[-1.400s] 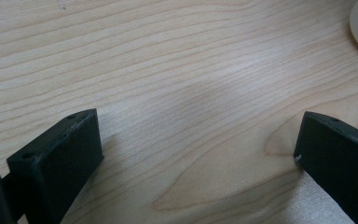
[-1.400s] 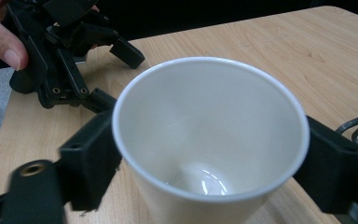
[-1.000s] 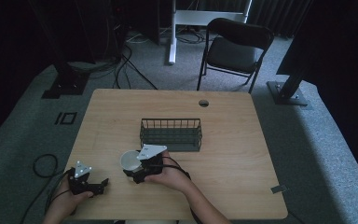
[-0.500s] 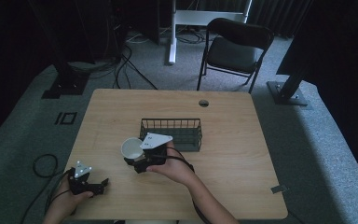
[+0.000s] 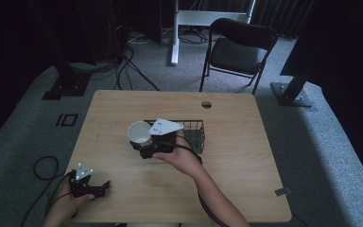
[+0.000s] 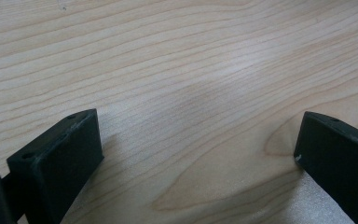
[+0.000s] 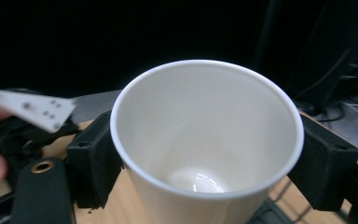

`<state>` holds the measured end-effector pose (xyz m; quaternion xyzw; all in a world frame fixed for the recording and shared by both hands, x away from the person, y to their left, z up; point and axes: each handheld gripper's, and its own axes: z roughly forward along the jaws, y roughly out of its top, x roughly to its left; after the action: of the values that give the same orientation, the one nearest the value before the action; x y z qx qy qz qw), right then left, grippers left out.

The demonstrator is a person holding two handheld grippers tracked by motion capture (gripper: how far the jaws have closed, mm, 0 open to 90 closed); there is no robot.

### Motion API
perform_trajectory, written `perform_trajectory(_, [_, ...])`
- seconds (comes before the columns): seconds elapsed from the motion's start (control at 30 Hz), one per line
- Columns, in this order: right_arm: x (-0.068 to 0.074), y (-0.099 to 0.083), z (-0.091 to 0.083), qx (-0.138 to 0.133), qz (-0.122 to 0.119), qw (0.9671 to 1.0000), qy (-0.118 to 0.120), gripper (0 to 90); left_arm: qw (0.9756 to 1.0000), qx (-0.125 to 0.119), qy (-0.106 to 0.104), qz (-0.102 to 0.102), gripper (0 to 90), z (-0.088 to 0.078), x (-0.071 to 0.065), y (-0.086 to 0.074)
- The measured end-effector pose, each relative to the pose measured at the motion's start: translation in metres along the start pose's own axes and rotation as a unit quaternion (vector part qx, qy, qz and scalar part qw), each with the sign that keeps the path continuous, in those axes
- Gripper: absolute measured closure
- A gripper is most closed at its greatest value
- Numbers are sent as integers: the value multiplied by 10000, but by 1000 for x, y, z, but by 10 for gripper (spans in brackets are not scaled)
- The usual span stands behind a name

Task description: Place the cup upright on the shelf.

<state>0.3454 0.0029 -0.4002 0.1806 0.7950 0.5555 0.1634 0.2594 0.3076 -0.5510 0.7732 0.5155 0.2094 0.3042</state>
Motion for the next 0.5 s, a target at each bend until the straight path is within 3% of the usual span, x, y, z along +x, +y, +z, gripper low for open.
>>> perform_trajectory(0.27, [-19, 8, -7, -2, 163, 9989, -434, 198, 10000, 2, 0, 0, 11, 0, 0, 0])
perform_trajectory(0.5, [-37, 6, -11, 28, 444, 9948, -920, 198, 10000, -8, 2, -3, 11, 0, 0, 0])
